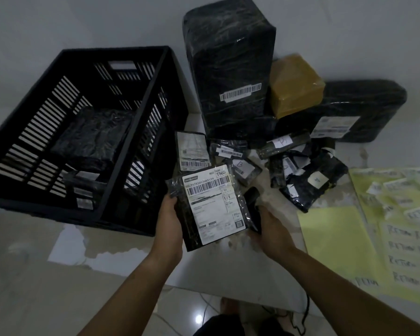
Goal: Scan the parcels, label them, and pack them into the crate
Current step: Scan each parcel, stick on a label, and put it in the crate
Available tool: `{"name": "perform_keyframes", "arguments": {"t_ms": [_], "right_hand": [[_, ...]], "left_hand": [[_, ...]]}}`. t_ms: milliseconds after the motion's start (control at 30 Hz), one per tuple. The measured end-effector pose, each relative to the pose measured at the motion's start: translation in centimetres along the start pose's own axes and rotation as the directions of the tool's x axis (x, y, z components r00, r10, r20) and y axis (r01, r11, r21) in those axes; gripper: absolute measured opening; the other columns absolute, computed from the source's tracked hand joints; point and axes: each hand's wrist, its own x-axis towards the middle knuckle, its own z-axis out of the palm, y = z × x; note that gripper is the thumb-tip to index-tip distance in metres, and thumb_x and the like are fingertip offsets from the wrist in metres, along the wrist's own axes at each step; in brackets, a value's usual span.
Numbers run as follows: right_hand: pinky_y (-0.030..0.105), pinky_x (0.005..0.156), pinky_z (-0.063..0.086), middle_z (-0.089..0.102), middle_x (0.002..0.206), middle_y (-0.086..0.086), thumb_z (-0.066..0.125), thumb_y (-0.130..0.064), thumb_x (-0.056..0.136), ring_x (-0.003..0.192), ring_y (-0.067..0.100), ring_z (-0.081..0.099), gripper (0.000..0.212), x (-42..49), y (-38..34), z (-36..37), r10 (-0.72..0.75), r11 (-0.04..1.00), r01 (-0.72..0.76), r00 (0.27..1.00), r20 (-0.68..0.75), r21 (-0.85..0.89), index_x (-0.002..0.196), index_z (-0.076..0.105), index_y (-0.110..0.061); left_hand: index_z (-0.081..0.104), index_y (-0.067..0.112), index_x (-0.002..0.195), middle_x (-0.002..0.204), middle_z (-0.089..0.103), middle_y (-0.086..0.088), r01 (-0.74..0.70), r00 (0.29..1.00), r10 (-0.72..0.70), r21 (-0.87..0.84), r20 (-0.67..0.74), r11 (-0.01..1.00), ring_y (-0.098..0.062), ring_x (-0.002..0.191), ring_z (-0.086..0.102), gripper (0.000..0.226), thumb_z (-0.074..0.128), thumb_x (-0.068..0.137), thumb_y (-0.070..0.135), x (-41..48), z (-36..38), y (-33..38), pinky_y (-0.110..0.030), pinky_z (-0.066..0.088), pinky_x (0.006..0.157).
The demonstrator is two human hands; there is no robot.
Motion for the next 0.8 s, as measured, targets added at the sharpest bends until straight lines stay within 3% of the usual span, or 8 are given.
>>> {"name": "perform_keyframes", "arguments": {"t_ms": [67, 167, 333, 433, 633, 800], "right_hand": [[0.041, 0.082, 0.053, 0.058, 0.127, 0.009, 0.073, -0.031, 0.083, 0.109, 0.030, 0.060, 0.064, 0.2, 0.2, 0.4, 0.014, 1.000, -0.014, 1.000, -0.010, -0.026, 0.137, 0.041, -0.016], [0.042, 0.082, 0.054, 0.056, 0.128, 0.008, 0.078, -0.032, 0.077, 0.111, 0.028, 0.058, 0.070, 0.3, 0.6, 0.8, 0.025, 0.999, -0.025, 1.000, -0.001, -0.030, 0.136, 0.042, -0.017], [0.042, 0.084, 0.053, 0.054, 0.126, 0.002, 0.088, -0.031, 0.054, 0.116, 0.024, 0.052, 0.097, 0.0, 1.1, 1.3, 0.028, 0.999, -0.026, 0.998, 0.058, -0.033, 0.138, 0.040, -0.021], [0.042, 0.088, 0.051, 0.050, 0.132, 0.003, 0.088, -0.035, 0.054, 0.118, 0.025, 0.050, 0.107, -1.0, 1.3, 0.9, -0.022, 0.999, 0.024, 0.999, 0.047, -0.033, 0.145, 0.033, -0.023], [0.034, 0.098, 0.045, 0.043, 0.145, -0.001, 0.075, -0.041, 0.080, 0.126, 0.021, 0.048, 0.085, -7.4, 4.0, -2.7, -0.071, 0.997, 0.070, 0.996, -0.062, -0.013, 0.150, 0.028, -0.025], [0.031, 0.098, 0.044, 0.046, 0.141, -0.006, 0.070, -0.034, 0.088, 0.123, 0.017, 0.049, 0.067, -13.1, 9.5, -7.0, 0.033, 0.999, -0.032, 0.990, -0.135, 0.013, 0.146, 0.038, -0.026]], "left_hand": [[0.073, 0.026, 0.103, 0.102, 0.079, 0.004, 0.006, 1.000, -0.006, 0.011, 0.007, 1.000, -0.012, 0.092, 0.075, 0.041, 0.034, 0.109, 0.037, 0.1, 0.1, 0.0, -0.037, 0.049, 0.080], [0.071, 0.025, 0.112, 0.106, 0.078, 0.003, 0.003, 1.000, -0.004, 0.038, 0.015, 0.999, -0.014, 0.099, 0.074, 0.039, 0.034, 0.109, 0.036, 0.1, 0.4, -0.2, -0.037, 0.050, 0.082], [0.072, 0.026, 0.106, 0.103, 0.079, 0.004, 0.027, 1.000, -0.027, 0.045, -0.004, 0.999, -0.015, 0.097, 0.073, 0.039, 0.034, 0.109, 0.032, 0.1, 0.9, -0.7, -0.038, 0.052, 0.082], [0.072, 0.024, 0.106, 0.101, 0.079, 0.004, 0.038, 0.999, -0.038, 0.051, 0.013, 0.998, -0.015, 0.094, 0.074, 0.039, 0.033, 0.109, 0.033, -0.1, 1.1, -1.1, -0.037, 0.052, 0.079], [0.070, 0.024, 0.107, 0.101, 0.079, 0.003, 0.059, 0.997, -0.064, 0.114, 0.039, 0.992, -0.019, 0.095, 0.074, 0.039, 0.032, 0.109, 0.033, -1.3, 2.4, -3.0, -0.037, 0.051, 0.080], [0.072, 0.023, 0.104, 0.106, 0.078, -0.002, 0.144, 0.988, -0.151, 0.131, 0.041, 0.981, -0.027, 0.103, 0.071, 0.041, 0.034, 0.108, 0.036, -3.5, 4.7, -6.0, -0.041, 0.051, 0.085]]}}
